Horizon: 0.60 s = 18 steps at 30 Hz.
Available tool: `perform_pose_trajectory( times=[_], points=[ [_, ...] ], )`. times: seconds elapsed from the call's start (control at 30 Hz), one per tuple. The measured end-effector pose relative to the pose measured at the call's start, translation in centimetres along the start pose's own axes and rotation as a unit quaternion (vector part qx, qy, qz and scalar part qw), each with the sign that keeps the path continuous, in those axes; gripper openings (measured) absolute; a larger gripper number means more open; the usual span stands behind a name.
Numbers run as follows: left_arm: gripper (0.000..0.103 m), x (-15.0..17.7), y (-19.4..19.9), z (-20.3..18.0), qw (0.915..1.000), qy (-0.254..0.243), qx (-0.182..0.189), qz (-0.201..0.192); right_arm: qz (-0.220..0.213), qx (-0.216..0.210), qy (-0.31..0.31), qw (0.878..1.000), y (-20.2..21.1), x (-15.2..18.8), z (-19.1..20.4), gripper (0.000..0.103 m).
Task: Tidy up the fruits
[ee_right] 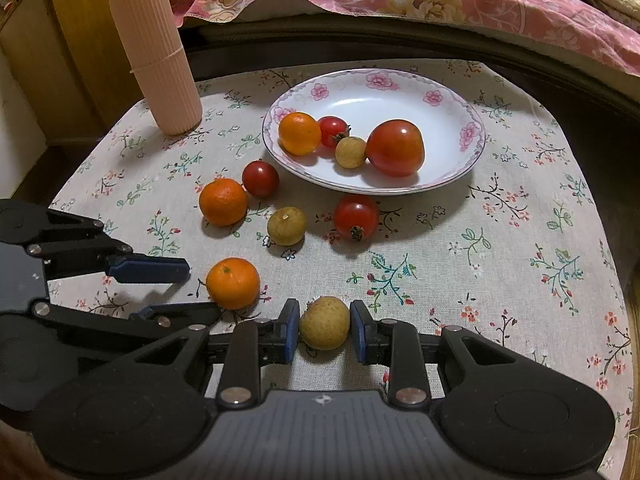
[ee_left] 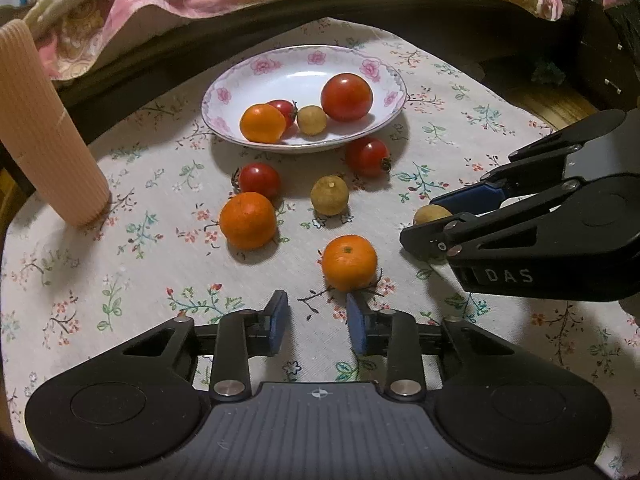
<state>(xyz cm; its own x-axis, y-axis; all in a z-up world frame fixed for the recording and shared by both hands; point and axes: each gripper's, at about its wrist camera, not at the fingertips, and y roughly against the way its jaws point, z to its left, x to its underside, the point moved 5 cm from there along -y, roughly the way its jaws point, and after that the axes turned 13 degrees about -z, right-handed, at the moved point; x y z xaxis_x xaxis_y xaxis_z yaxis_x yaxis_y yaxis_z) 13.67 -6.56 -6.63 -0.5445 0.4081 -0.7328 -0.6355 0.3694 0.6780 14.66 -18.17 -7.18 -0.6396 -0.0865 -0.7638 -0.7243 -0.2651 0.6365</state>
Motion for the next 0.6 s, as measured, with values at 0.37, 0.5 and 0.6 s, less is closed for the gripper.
perform_pose_trajectory(
  times=[0.37, 0.5, 0.6],
  points=[
    [0.036, -0.01, -0.1, 0.59, 0.9999, 0.014, 0.006, 0.002, -0.014, 0.007, -0.009, 1.0, 0.43, -0.64, -0.56, 0.031],
    [0.038, 0.11, -0.01, 0.83, 0.9998, 0.019, 0.009, -0.001, -0.016, 0.006, -0.01, 1.0, 0.52, -0.69, -0.67, 0.031],
    [0.04, 0.18, 0.06, 0.7, 0.9996, 0.022, 0.015, -0.007, -0.016, 0.01, -0.013, 1.0, 0.57, -0.69, -0.92, 0.031]
  ],
)
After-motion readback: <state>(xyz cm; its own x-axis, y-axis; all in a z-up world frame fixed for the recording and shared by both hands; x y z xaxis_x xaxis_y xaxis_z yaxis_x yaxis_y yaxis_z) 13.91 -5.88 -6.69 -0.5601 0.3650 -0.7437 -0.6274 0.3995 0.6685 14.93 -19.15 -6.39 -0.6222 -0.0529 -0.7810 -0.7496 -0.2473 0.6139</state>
